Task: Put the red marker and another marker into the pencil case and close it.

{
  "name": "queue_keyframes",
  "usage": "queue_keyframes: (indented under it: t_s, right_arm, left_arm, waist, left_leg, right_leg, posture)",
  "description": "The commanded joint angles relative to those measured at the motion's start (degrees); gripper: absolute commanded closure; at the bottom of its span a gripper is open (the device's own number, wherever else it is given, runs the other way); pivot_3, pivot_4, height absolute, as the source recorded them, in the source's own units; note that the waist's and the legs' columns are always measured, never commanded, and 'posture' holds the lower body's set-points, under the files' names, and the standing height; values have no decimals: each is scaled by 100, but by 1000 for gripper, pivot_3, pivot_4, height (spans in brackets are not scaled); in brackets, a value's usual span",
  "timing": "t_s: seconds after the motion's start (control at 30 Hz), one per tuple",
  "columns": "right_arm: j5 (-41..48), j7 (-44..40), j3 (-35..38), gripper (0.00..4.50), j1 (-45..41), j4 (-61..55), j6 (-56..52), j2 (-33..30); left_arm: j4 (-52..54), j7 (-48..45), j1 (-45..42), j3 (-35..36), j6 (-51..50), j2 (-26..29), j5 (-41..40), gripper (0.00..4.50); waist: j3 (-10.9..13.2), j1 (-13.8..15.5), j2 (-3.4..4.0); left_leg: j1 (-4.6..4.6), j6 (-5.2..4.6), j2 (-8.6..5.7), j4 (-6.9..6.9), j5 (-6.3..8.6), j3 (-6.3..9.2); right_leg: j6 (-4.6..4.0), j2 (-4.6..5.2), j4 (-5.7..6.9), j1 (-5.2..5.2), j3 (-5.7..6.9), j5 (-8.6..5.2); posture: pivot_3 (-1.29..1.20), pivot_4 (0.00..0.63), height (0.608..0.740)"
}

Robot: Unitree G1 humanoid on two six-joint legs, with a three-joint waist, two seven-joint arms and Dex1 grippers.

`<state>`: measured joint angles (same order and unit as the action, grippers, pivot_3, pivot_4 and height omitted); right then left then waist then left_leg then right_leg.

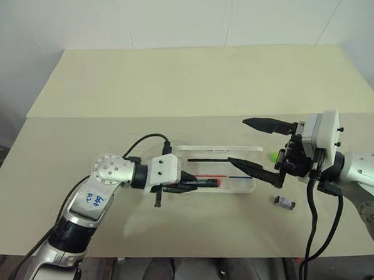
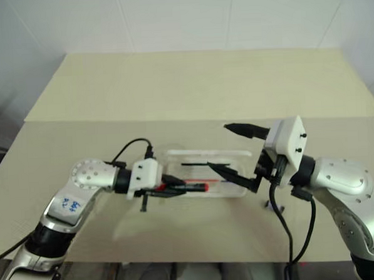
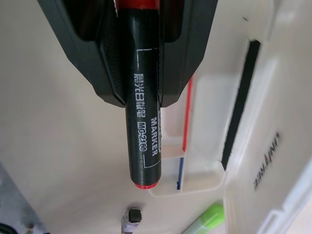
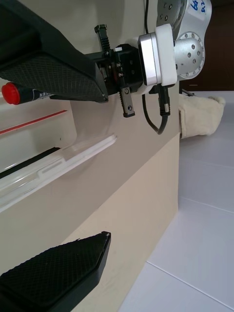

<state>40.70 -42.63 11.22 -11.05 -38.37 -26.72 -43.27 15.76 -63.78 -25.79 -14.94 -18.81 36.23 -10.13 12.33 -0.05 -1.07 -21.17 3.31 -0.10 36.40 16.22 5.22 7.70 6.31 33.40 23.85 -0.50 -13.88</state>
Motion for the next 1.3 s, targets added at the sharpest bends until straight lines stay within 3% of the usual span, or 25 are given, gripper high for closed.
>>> queue_keyframes:
  t_s: [0.03, 0.23, 0.83, 1.1, 1.3]
  right_arm:
    - [10, 54, 18, 0, -47, -212, 106, 58]
    - [-53, 74, -58, 0, -89, -195, 123, 129]
    - [-130, 284, -37, 0, -53, -327, 149, 140]
    - [85, -606, 898, 0, 917, -301, 70, -691]
    - [118, -774, 1099, 0, 1198, -324, 87, -794]
  left_arm:
    - [506, -97, 222, 156, -175, 231, -256, 3872]
    - [243, -4, 55, 2, 47, 106, -108, 3872]
    - [-1997, 135, -1323, -628, 1715, -886, 906, 3872]
    - [-2939, 285, -1668, -630, 2316, -1108, 1213, 3872]
    - [-3020, 446, -1701, -601, 2322, -1334, 1299, 3872]
  waist:
    - [0, -5, 0]
    - [0, 5, 0]
    - [0, 18, 0]
    - [0, 123, -1]
    - [0, 125, -1]
  left_leg:
    - [0, 0, 0, 2, 0, 0]
    - [2, -2, 0, 5, -2, -3]
    - [2, -4, -2, 20, -3, -1]
    - [-8, -11, -5, 54, 2, -2]
    - [-6, -11, -5, 69, 2, -3]
  right_leg:
    - [-12, 0, -1, -1, 0, -7]
    - [-52, 0, 1, -1, -4, -28]
    - [-30, -1, 4, -8, -3, -16]
    - [-28, 0, 3, -16, -3, -15]
    - [-41, -1, 1, -23, -3, -21]
  posture:
    - [0, 150, 740]
    - [0, 150, 740]
    - [0, 150, 740]
    - [0, 150, 740]
    - [0, 150, 740]
